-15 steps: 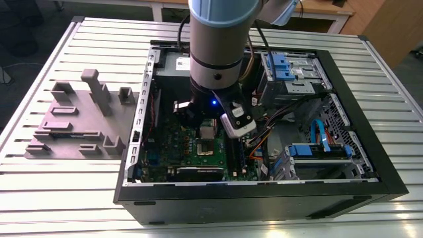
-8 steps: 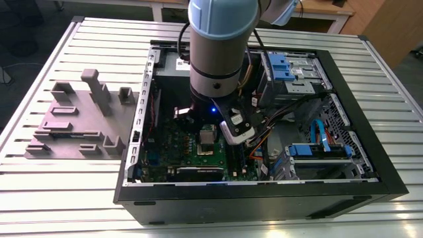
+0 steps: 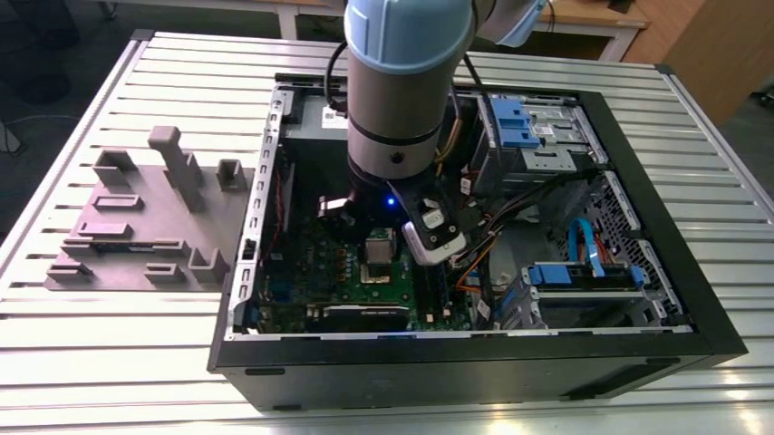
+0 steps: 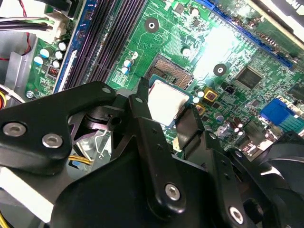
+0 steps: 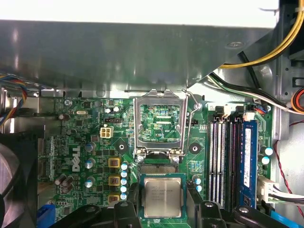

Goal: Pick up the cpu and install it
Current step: 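Place the cpu into insertion slot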

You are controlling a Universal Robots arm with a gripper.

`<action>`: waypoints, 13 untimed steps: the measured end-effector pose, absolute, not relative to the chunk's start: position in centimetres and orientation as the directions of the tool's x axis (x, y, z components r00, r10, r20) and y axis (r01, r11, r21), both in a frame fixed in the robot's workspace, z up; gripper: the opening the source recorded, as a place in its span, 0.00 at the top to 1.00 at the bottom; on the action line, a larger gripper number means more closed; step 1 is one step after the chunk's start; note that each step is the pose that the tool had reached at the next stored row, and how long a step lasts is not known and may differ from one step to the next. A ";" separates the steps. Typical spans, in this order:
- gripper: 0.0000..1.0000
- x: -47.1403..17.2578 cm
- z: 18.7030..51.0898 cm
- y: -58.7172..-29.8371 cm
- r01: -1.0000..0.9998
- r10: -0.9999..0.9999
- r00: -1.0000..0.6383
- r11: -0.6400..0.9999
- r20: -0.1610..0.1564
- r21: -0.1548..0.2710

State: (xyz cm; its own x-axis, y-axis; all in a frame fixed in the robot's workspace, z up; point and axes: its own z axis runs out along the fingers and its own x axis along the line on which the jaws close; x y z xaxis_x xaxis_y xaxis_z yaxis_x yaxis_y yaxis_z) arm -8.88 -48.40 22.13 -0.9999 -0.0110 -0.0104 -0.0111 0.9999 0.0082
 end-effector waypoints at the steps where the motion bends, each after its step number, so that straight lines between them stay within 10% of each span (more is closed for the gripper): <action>1: 0.53 -8.9 22.1 -48.4 -0.011 -0.011 -1.000 1.000 -0.010 0.008; 13: 0.53 -8.9 20.9 -48.5 -0.015 -0.015 -1.000 1.000 -0.002 0.008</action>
State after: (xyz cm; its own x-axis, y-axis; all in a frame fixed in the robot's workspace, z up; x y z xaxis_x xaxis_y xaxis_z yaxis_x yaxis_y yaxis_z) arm -8.88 -48.54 20.93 -0.9999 -0.0151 -0.0016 -0.0151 0.9999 0.0084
